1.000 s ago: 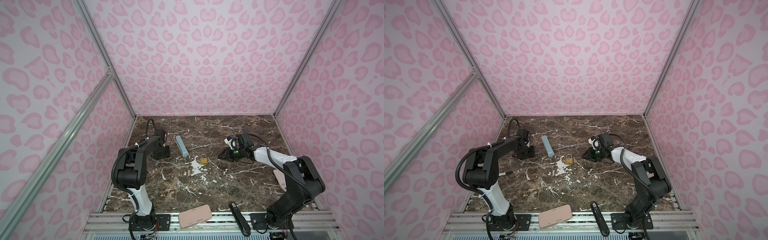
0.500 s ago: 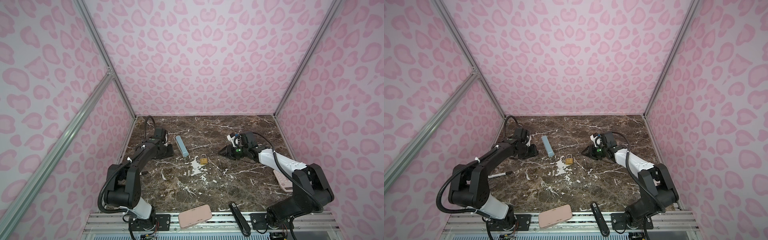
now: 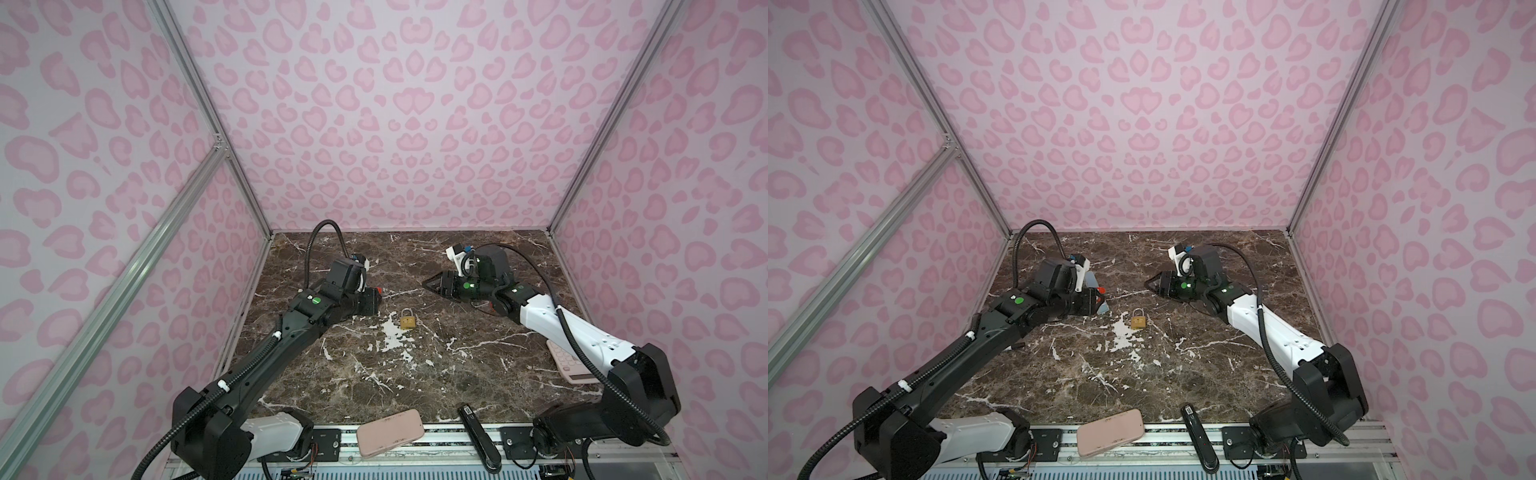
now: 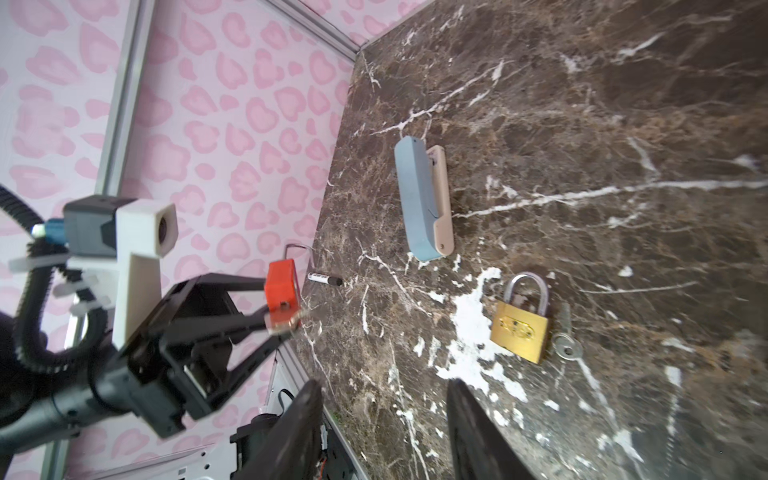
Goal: Lock with the key
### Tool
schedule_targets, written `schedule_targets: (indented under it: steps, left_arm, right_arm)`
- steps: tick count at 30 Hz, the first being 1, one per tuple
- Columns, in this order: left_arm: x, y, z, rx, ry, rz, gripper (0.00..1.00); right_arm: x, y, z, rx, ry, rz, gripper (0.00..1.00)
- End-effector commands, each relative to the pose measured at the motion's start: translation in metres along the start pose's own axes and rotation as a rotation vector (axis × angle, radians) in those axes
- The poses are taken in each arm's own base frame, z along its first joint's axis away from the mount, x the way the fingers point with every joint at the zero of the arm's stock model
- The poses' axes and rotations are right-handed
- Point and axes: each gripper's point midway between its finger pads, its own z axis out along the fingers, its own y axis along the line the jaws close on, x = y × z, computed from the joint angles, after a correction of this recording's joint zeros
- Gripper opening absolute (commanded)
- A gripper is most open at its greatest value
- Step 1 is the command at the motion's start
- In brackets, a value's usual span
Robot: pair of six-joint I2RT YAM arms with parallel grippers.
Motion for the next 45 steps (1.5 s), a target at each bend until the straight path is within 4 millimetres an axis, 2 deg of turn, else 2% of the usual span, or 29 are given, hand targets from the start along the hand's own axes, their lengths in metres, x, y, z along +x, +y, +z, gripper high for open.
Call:
schedule_targets:
  steps: [1, 4, 7, 12, 22, 28, 34, 38, 40, 42, 45]
  left_arm:
    - [-0.023, -0.030, -0.010, 0.049, -0.125, 0.122, 0.38]
    - [-0.023, -0.048, -0.014, 0.060, -0.150, 0.189, 0.38]
    - [-0.023, -0.057, -0.012, 0.065, -0.144, 0.226, 0.38]
    - [-0.023, -0.065, -0.009, 0.063, -0.143, 0.259, 0.37]
    - [-0.022, -0.068, -0.010, 0.046, -0.158, 0.299, 0.37]
    - [-0.022, -0.068, -0.014, 0.052, -0.172, 0.312, 0.37]
    - [-0.024, -0.070, -0.018, 0.061, -0.187, 0.313, 0.37]
    - [-0.025, -0.070, -0.019, 0.064, -0.209, 0.301, 0.39]
    - [-0.024, -0.070, -0.019, 0.062, -0.212, 0.297, 0.44]
    - [-0.024, -0.068, -0.018, 0.056, -0.212, 0.293, 0.57]
    - [-0.022, -0.064, -0.018, 0.038, -0.214, 0.287, 0.65]
  right_arm:
    - [-0.008, 0.017, 0.011, -0.042, -0.012, 0.010, 0.51]
    - [-0.009, 0.033, 0.017, -0.059, 0.009, -0.015, 0.52]
    - [-0.003, 0.043, 0.021, -0.053, 0.042, -0.052, 0.52]
    - [0.013, 0.045, 0.027, -0.025, 0.109, -0.085, 0.53]
    - [0.029, 0.045, 0.033, -0.041, 0.184, -0.089, 0.53]
    - [0.036, 0.050, 0.037, -0.077, 0.223, -0.089, 0.48]
    - [0.041, 0.053, 0.039, -0.114, 0.240, -0.086, 0.37]
    - [0.043, 0.052, 0.042, -0.146, 0.248, -0.063, 0.22]
    - [0.042, 0.054, 0.042, -0.150, 0.243, -0.061, 0.13]
    - [0.039, 0.055, 0.040, -0.155, 0.228, -0.059, 0.06]
    - [0.028, 0.058, 0.033, -0.179, 0.189, -0.047, 0.03]
